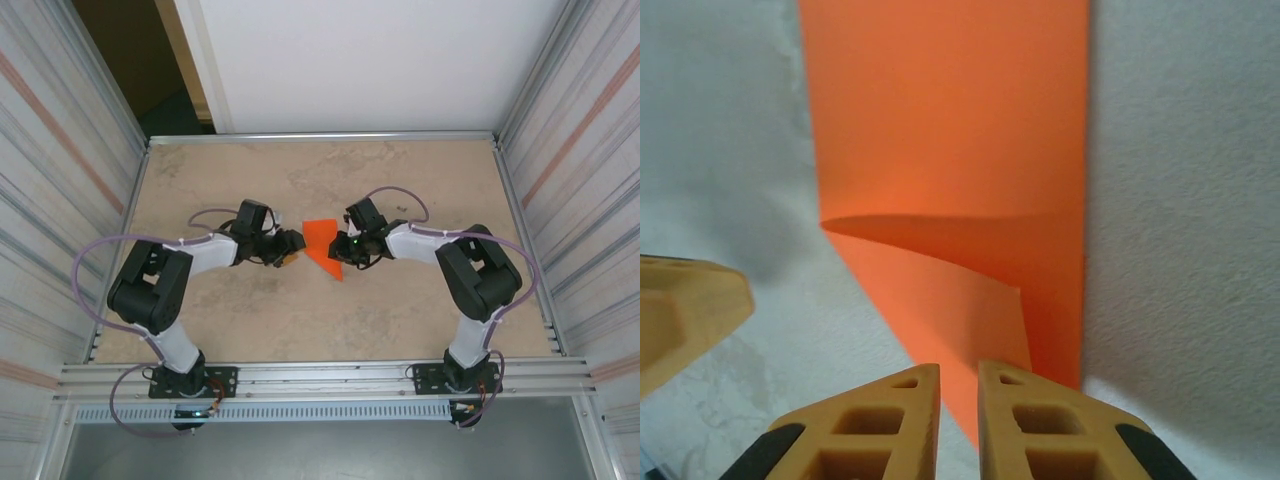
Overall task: Fold a paper plane with a square sheet of paper (pick it up from the middle)
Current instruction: Third fold the triangle at the center of the table, then fourth fold the wing at the center of the table.
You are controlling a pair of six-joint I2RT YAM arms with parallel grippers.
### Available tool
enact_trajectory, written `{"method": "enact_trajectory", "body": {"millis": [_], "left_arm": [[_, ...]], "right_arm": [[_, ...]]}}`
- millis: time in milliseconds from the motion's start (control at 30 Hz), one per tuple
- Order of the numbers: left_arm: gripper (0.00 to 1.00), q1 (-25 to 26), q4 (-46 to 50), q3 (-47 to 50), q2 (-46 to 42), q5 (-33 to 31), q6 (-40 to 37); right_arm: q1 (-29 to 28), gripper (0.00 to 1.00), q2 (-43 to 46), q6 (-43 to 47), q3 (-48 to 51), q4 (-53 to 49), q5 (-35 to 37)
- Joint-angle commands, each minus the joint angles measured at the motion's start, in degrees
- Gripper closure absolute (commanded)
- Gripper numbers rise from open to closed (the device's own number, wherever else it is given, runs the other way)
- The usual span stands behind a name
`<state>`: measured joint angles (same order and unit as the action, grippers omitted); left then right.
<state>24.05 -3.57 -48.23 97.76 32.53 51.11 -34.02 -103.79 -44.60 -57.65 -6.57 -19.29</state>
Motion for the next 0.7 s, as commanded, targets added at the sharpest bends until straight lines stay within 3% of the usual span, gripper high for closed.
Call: {"method": "enact_trajectory", "body": {"millis": [0,267,500,667], "left_arm": [[0.53,0.0,-2.3,-0.7,1.7,2.3,1.3],[0.53,0.6,-3.1,-2.5,5.0,3.6,1.7],[0.65,0.6,-3.9,-5.4,8.3,5.5,1.8],[0.62,0.6,-0.4,-6.4,8.5,3.0,1.8]], "right_arm": [[0.9,0.82,-1.9,-1.5,-1.4,-1.5,-0.2],[1.5,0.8,-4.5,-1.5,-0.9,-2.9,-1.3],[2.0,0.81,-4.3,-1.1,0.2,-2.9,-1.6],[2.0,0.81,-4.6,-0.8,0.3,-2.8,-1.0]]}}
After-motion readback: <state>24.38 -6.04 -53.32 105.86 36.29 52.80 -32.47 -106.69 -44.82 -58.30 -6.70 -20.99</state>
